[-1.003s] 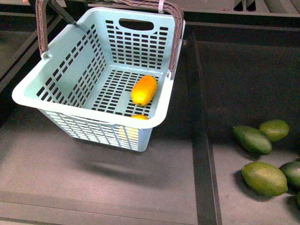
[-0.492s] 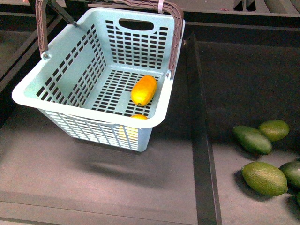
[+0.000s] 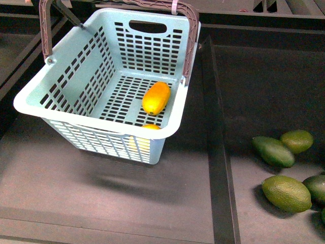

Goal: Pick lemon and mango into basket

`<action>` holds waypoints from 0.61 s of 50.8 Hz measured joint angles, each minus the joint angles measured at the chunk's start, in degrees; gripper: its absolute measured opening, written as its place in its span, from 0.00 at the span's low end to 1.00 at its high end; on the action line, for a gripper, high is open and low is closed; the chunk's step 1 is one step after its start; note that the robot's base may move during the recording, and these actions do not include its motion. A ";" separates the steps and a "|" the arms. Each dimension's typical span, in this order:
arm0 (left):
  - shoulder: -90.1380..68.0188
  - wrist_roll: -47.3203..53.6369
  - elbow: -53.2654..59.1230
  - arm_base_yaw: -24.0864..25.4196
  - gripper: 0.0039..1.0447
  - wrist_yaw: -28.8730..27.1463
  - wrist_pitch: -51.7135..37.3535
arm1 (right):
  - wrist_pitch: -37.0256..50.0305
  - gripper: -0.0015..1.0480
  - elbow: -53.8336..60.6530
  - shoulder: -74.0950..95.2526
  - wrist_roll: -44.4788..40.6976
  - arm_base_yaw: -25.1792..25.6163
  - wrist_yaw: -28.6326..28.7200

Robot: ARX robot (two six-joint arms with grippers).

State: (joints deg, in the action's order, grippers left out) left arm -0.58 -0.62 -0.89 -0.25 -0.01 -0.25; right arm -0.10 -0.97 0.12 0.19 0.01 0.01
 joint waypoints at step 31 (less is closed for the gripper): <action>0.22 0.00 0.00 0.00 0.69 0.00 0.11 | 0.00 0.92 0.00 0.00 -0.02 0.00 0.00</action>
State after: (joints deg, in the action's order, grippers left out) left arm -0.36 -0.62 -0.89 -0.25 -0.01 -0.14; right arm -0.10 -0.97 0.12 0.16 0.01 0.01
